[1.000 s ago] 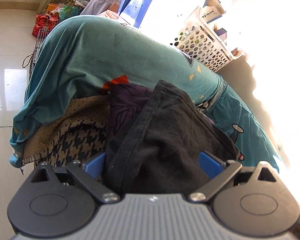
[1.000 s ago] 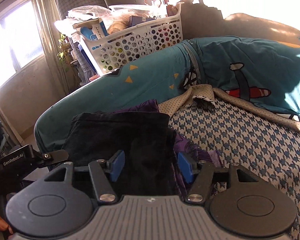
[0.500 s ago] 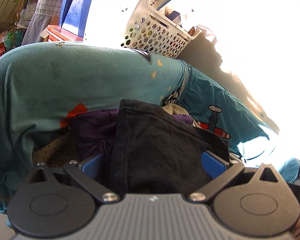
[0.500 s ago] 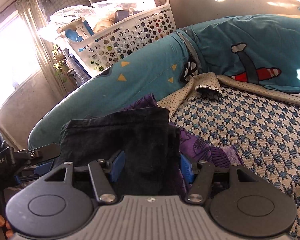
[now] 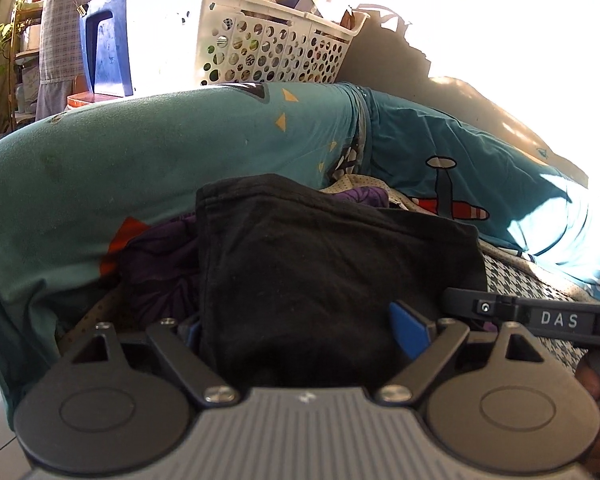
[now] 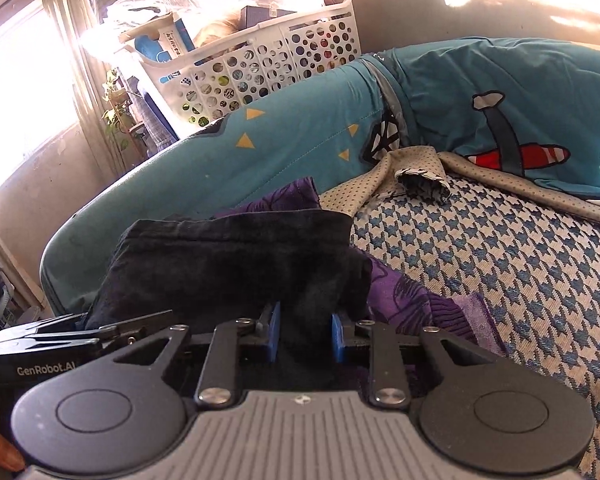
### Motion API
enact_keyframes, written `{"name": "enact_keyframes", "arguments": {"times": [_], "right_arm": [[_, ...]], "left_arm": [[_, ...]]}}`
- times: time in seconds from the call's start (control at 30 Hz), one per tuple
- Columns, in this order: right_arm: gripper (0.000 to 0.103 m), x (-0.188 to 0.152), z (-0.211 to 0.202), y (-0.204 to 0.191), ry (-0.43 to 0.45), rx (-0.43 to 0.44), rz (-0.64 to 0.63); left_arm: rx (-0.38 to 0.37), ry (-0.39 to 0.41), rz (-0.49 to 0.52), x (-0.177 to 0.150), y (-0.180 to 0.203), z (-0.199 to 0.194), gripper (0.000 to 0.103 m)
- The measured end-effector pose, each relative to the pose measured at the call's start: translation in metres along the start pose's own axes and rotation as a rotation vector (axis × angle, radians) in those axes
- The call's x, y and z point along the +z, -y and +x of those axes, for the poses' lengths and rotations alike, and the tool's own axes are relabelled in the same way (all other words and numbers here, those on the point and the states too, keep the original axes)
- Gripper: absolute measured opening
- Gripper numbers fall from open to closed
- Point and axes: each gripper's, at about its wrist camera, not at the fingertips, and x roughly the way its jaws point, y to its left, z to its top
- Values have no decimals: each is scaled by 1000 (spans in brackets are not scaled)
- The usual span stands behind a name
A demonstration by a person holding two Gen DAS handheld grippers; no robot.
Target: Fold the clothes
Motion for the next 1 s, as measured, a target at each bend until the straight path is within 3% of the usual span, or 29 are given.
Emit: {"name": "enact_keyframes", "arguments": {"times": [0.23,0.43,0.57,0.77,1.0], "right_arm": [[41,-1,2,2,1,-25,30],[41,-5,7,8,9,-11,70],[15,-5,9,2,10,-7,26],[11,-1,0,-17,49,-55,-79],[11,16,-15,-48,113,-78,-248]], "left_arm": [[41,6,43,-2,8,0,87],[63,12,52,-1,13,1,84],[85,21,51,-2,15,-2,68],[114,43,3,-3,14,-10,46],[155,83,-38,-3,17,-21,36]]}}
